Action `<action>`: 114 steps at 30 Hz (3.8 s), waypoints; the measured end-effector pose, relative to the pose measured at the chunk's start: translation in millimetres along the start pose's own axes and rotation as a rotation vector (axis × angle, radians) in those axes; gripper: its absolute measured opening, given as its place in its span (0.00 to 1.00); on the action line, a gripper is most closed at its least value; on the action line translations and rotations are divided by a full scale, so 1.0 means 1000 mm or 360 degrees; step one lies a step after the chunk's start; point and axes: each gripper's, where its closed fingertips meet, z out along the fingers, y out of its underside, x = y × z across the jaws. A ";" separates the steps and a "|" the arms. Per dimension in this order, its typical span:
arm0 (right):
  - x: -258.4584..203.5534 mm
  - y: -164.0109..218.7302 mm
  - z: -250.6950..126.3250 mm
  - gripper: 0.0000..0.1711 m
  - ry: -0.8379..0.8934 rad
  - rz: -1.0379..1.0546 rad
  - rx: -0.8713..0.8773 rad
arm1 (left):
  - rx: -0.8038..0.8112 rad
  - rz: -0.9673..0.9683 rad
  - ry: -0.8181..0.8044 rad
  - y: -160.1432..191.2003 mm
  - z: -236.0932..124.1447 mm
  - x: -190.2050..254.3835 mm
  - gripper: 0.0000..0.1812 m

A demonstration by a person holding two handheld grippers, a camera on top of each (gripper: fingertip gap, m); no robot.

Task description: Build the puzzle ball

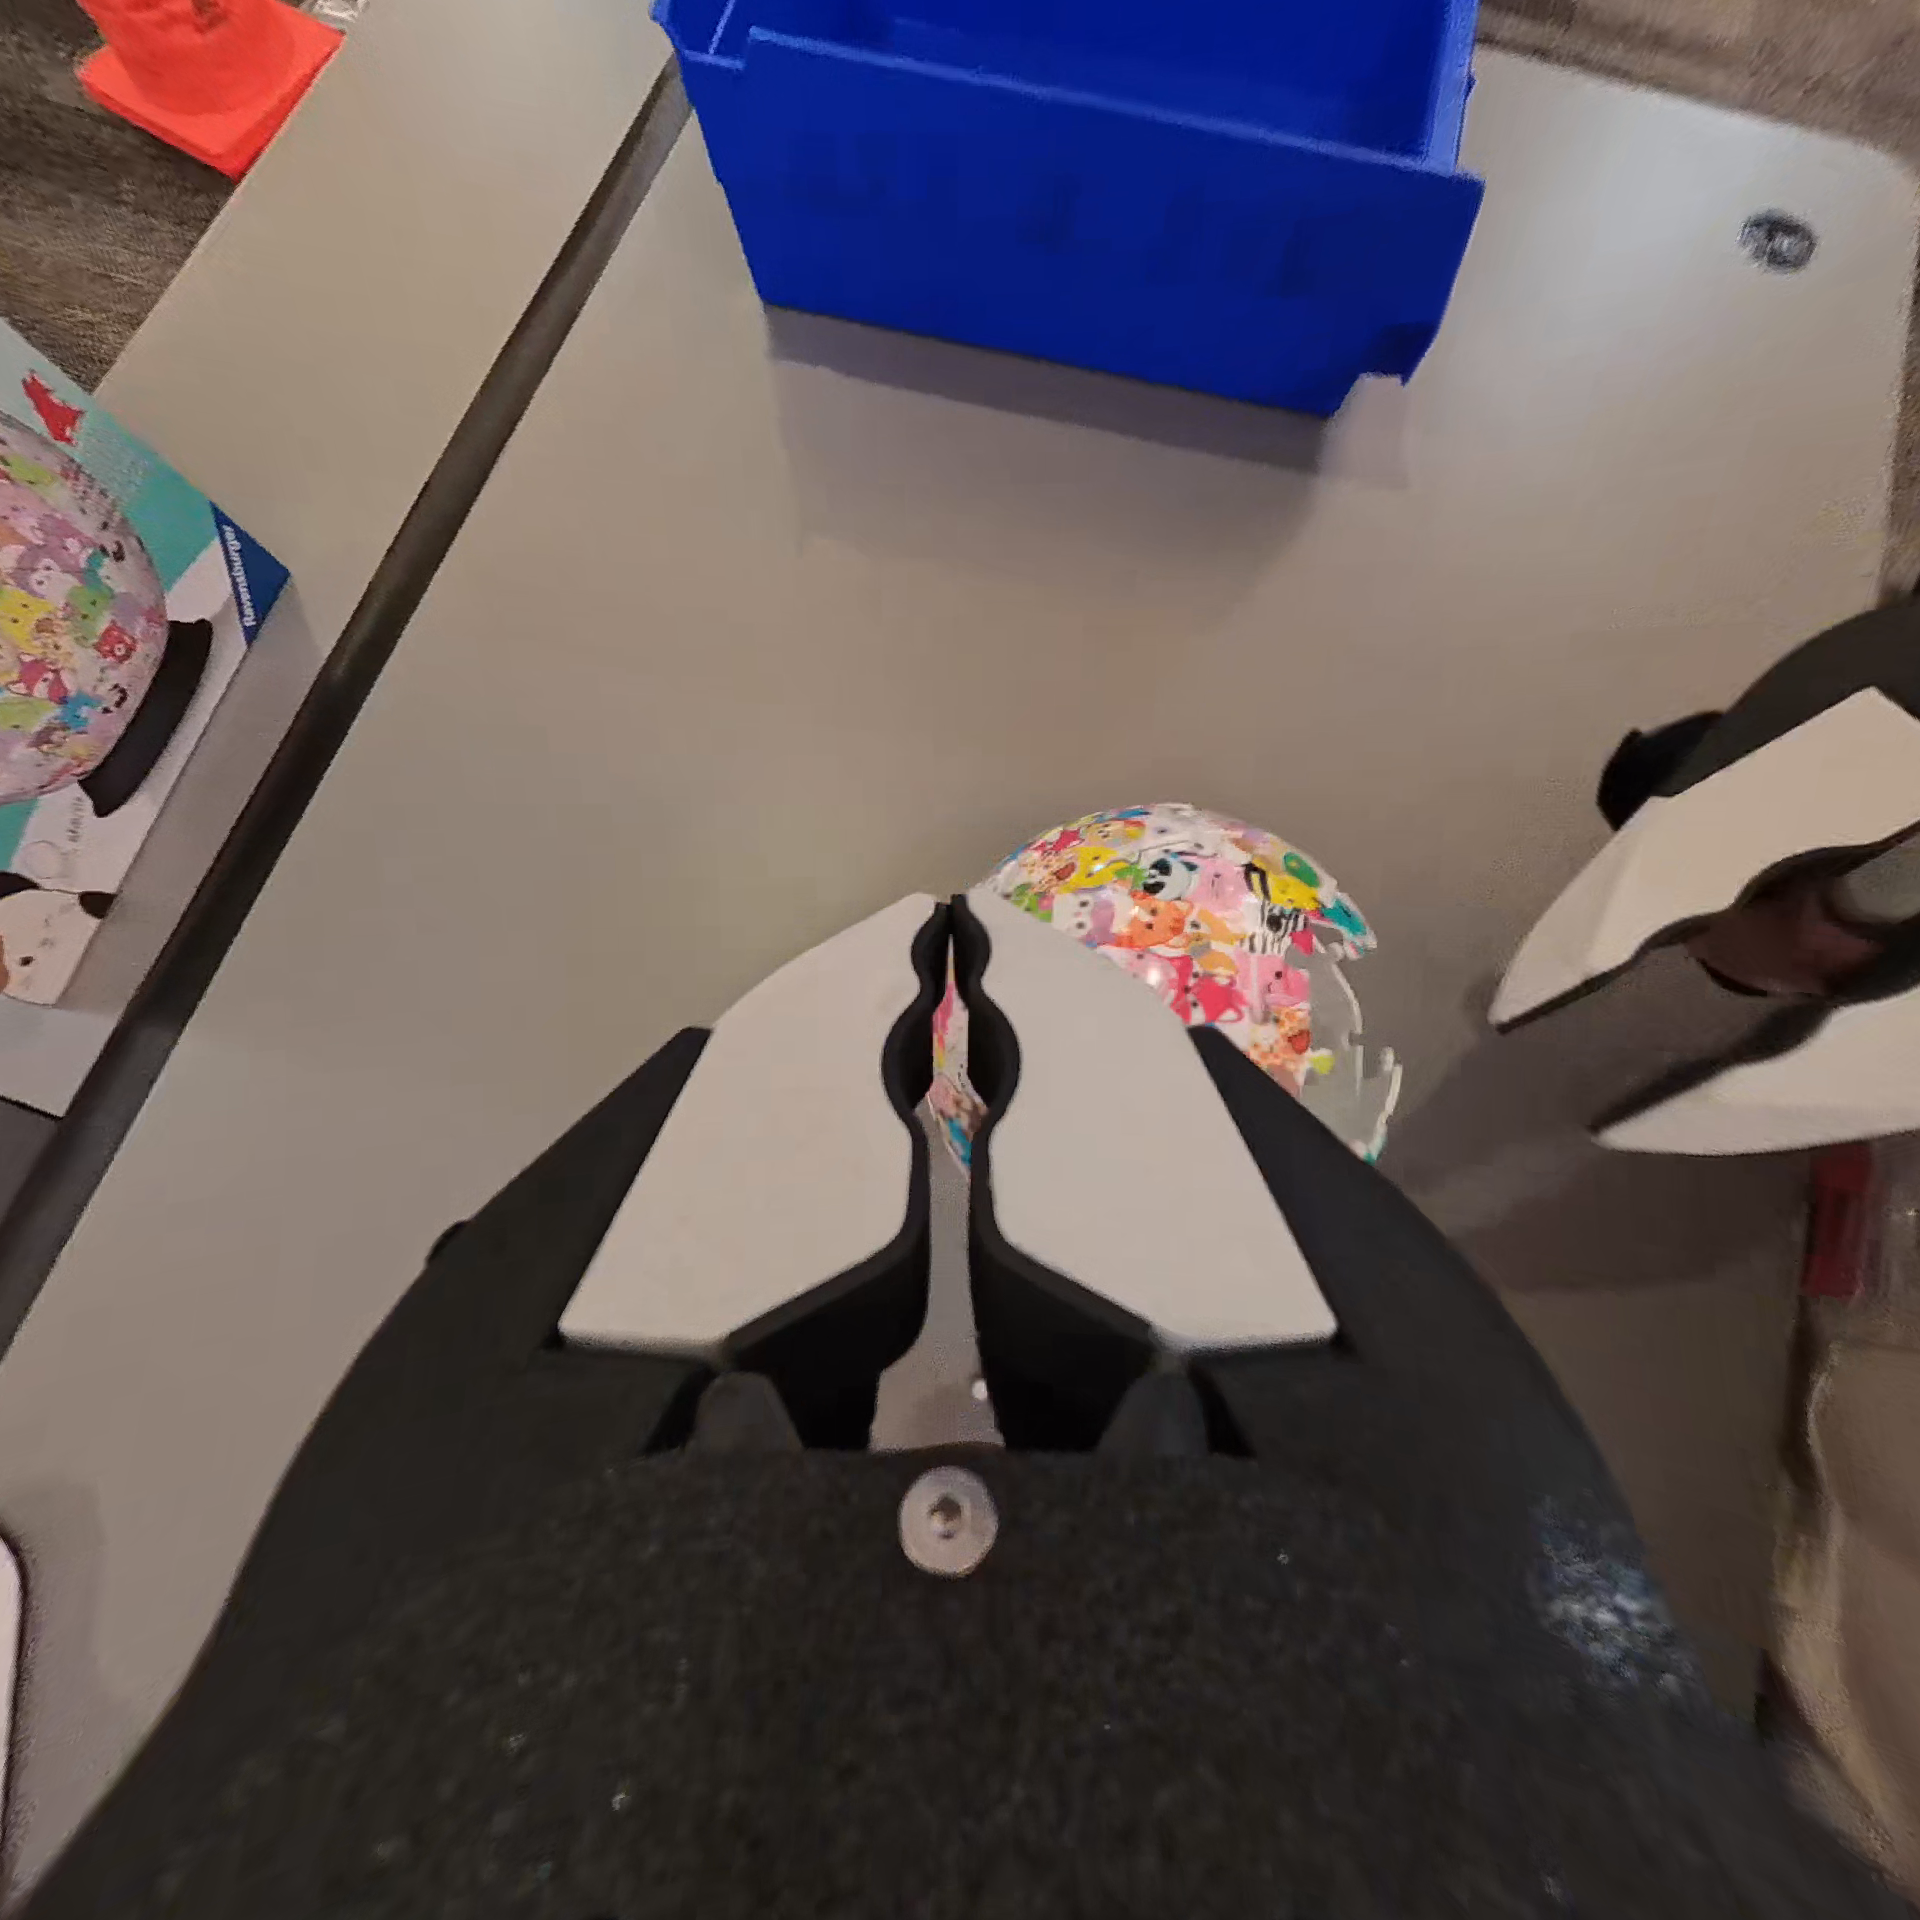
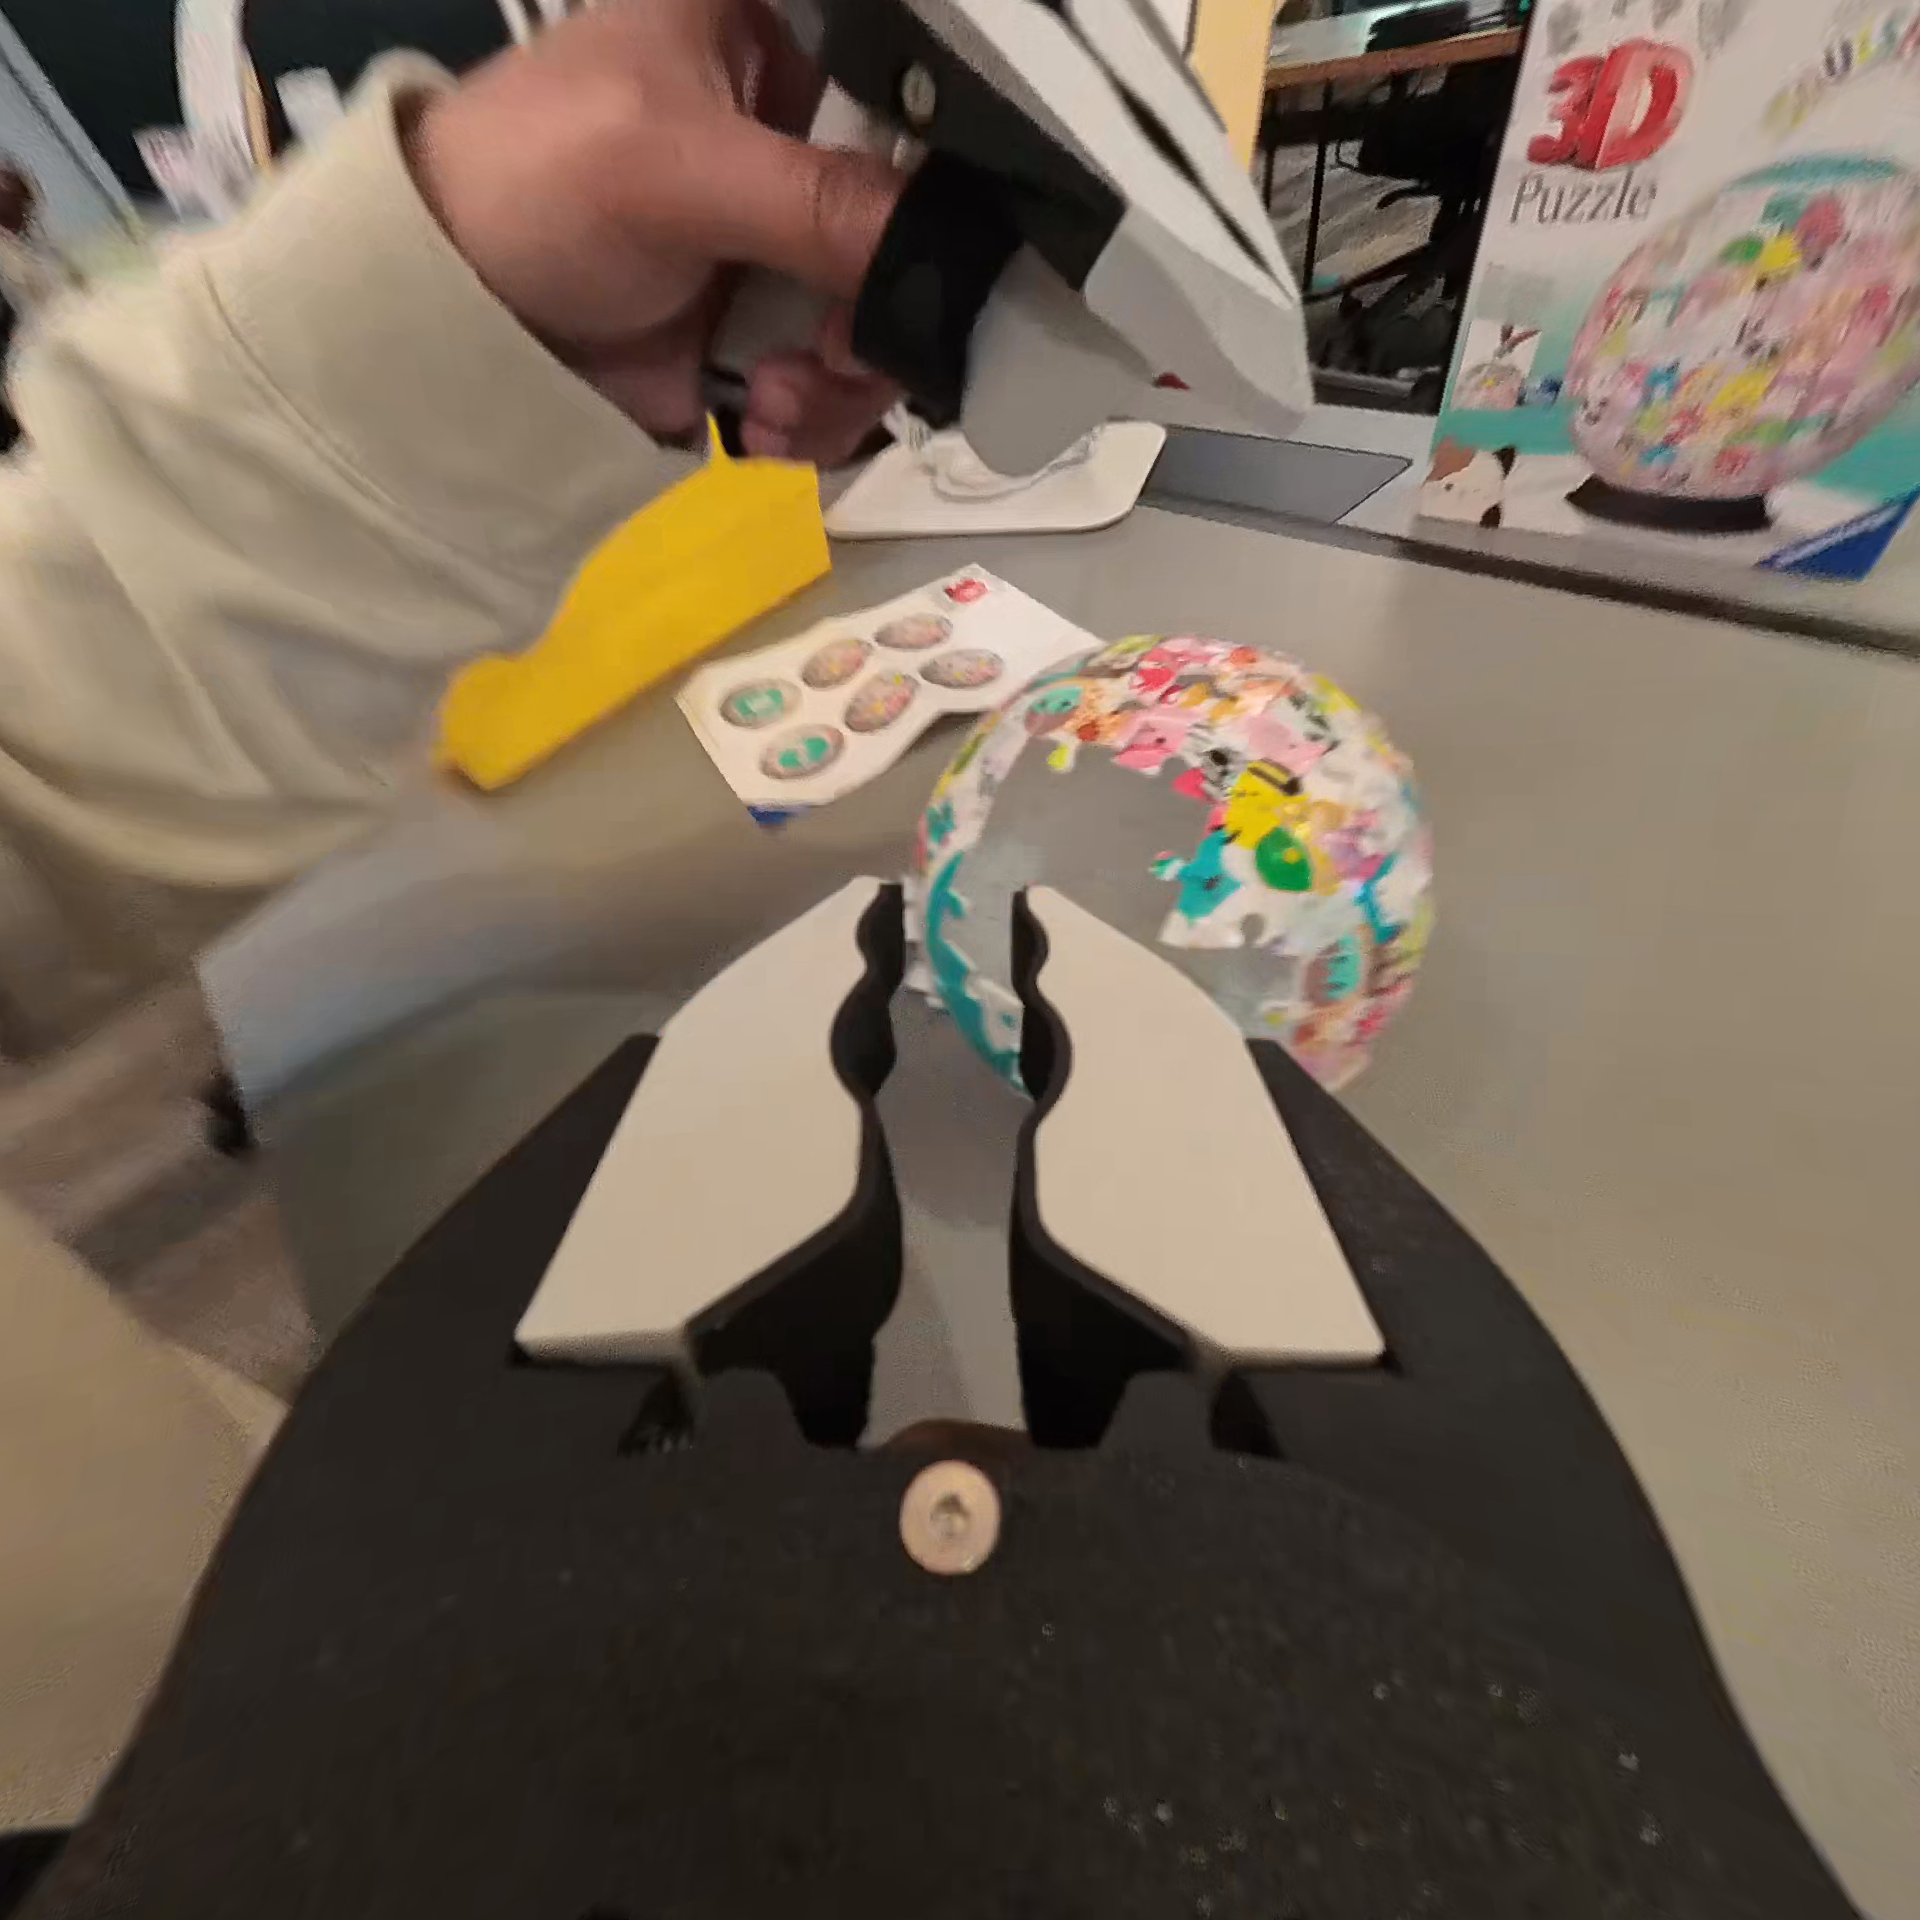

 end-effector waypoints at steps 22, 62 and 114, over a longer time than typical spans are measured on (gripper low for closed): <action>0.069 0.075 0.044 0.68 -0.0816 -0.0365 -0.0683 | -0.0266 -0.0398 0.0517 0.109 0.032 0.056 0.61; 0.027 0.011 -0.007 0.62 -0.0450 0.0990 0.0232 | 0.0159 -0.0463 0.0480 0.080 -0.003 0.033 0.67; 0.017 0.006 -0.003 0.43 -0.0827 0.0904 0.0138 | 0.0021 -0.0284 0.0305 0.060 0.010 0.029 0.59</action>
